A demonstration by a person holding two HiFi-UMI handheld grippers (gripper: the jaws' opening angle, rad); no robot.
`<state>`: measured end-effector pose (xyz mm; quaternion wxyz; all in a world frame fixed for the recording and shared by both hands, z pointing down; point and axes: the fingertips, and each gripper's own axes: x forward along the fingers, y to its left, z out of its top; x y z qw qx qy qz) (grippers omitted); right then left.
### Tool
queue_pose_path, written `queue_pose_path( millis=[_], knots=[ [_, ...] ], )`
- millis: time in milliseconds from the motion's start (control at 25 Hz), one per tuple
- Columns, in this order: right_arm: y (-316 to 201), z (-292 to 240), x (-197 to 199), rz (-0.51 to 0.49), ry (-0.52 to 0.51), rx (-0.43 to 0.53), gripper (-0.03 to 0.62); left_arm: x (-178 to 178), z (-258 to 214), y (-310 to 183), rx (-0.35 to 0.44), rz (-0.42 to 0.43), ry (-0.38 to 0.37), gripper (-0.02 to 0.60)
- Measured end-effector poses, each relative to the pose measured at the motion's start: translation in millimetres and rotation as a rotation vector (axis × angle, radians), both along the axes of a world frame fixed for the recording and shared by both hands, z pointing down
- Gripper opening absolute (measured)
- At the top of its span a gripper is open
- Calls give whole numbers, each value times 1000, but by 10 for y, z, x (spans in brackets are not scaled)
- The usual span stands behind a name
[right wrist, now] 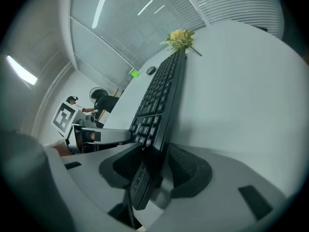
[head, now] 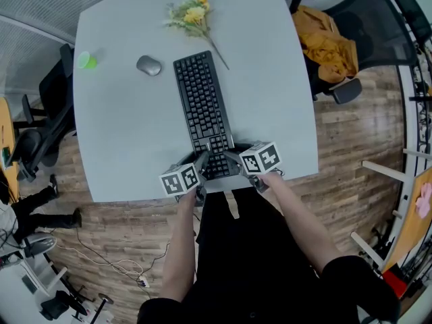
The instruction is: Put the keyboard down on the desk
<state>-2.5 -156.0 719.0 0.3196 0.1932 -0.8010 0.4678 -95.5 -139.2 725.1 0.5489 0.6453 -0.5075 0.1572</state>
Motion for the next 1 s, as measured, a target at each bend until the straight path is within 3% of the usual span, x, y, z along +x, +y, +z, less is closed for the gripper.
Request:
queue_pose_path(
  millis=[160,320,1000],
  knots=[
    [-35,-28,32,-2,7,27,181,-12,12,11,-18,-3,-18,175],
    [-67,-36,100,21,1,28,179,-136,-6,12,-27,-2,-104,170],
    [-92,-226,245,58,-31,75,176,-209,-199,48,30,-40,-104,170]
  ],
)
